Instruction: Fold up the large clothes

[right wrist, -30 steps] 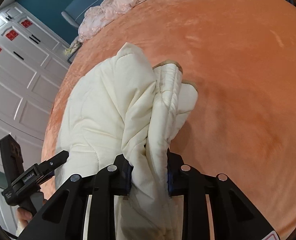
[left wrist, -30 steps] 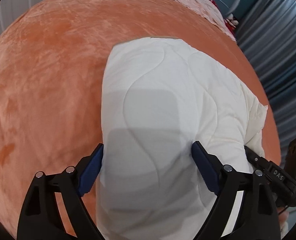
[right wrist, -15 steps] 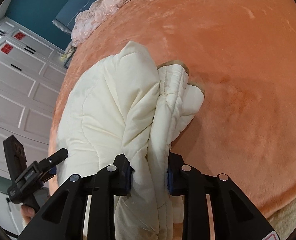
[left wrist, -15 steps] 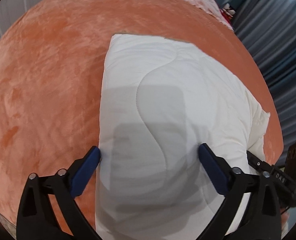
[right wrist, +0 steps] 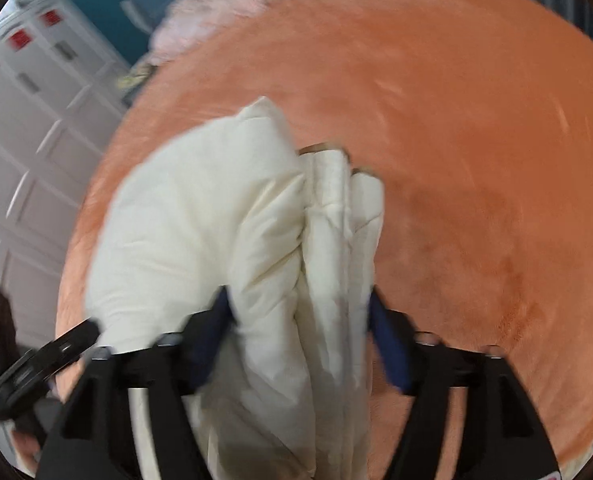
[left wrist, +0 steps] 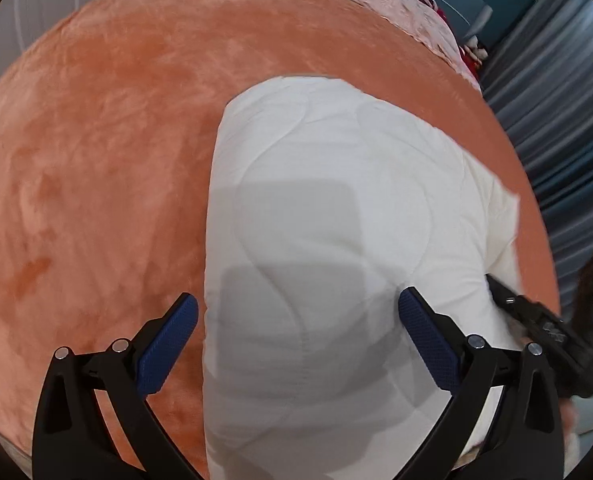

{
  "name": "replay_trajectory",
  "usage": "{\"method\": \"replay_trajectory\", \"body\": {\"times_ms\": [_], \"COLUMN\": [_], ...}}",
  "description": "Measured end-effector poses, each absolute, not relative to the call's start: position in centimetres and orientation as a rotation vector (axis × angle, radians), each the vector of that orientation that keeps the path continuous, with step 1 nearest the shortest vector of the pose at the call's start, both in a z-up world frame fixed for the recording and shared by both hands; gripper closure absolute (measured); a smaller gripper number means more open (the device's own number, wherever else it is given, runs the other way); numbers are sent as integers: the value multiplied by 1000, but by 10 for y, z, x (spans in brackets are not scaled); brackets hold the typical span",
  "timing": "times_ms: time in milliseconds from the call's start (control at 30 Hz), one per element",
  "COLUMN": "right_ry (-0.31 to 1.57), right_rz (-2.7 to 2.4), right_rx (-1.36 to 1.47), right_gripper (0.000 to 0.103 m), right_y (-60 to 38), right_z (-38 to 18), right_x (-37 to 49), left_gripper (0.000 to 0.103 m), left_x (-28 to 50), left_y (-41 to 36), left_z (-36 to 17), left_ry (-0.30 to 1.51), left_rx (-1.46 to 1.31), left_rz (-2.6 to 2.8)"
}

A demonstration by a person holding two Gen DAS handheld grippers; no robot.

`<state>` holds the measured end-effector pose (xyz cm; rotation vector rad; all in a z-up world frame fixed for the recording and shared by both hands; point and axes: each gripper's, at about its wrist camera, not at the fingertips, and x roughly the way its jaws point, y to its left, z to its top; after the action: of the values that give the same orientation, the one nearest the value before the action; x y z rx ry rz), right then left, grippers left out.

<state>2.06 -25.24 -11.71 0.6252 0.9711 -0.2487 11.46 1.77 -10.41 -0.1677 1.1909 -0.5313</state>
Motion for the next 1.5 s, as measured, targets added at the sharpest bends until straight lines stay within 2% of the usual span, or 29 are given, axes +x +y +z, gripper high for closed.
{"method": "replay_trajectory", "body": {"times_ms": [200,267,400,633,733,800,900,1000,1033,1500], "right_ry": [936,950,993,994,995,988,968,932,918,660], "right_rz": [-196,-181,-158,-68,-13,5,-13,-48,-59,-90], "right_rx": [774,791,836,977,988,976,898,815,798,660], "right_gripper": [28,28,18,17,30,46,65,71,71,73], "right_y": [-262,-261,-265,-271,-268,-266,-256,-247,-244,-228], "right_z": [-123,-131,-150,-177,-178,-173,-151,-124,-117,3], "right_x": [-4,3,29,45,51,53,50,40,37,34], "left_gripper": [5,5,5,5,5,5,19,32,33,38], "left_x": [113,113,117,132,136,136,131,122,120,113], "left_y": [24,23,26,26,26,23,16,11,10,5], "left_z": [-113,-116,-118,-141,-145,-141,-126,-104,-95,19], "left_ry": [1203,1208,1213,1252,1254,1258,1235,1190,1174,936], "left_rx": [-180,-195,-208,-313,-350,-345,-296,-219,-196,-124], "left_rz": [-557,-555,-534,-560,-557,-556,-556,-571,-577,-650]}}
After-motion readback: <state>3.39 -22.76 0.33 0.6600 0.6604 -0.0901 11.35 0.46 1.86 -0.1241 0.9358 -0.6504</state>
